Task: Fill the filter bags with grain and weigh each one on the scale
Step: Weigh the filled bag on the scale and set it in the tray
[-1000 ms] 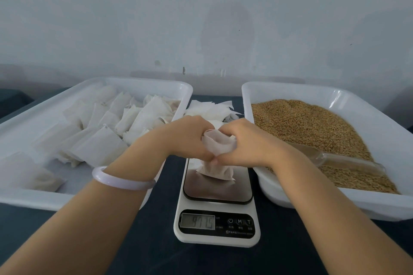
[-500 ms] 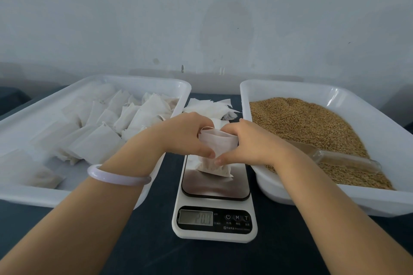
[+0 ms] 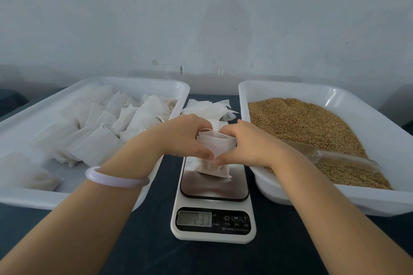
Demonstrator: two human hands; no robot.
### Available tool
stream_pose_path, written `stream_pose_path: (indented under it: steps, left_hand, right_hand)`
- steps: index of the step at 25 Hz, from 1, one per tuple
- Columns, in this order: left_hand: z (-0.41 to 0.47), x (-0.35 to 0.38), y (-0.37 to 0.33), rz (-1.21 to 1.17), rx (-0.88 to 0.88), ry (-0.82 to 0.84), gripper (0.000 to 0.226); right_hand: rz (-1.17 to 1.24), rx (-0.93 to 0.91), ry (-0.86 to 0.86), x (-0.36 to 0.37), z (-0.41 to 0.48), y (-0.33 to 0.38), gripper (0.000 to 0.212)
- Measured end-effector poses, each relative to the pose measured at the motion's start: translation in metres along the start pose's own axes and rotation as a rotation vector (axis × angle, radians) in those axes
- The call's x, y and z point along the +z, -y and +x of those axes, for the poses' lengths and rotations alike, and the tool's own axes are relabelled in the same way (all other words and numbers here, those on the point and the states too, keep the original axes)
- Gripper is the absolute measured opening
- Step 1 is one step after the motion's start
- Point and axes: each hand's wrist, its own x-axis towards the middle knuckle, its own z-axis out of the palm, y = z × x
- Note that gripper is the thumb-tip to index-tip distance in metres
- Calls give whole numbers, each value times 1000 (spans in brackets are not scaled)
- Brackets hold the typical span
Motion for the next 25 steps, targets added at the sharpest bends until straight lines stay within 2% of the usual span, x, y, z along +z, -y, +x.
stream_pose_path:
  steps: [25]
  left_hand:
    - [-2,-1,-2,36,-24,22,29]
  right_hand:
    - [26,2,1,0,0,0,36]
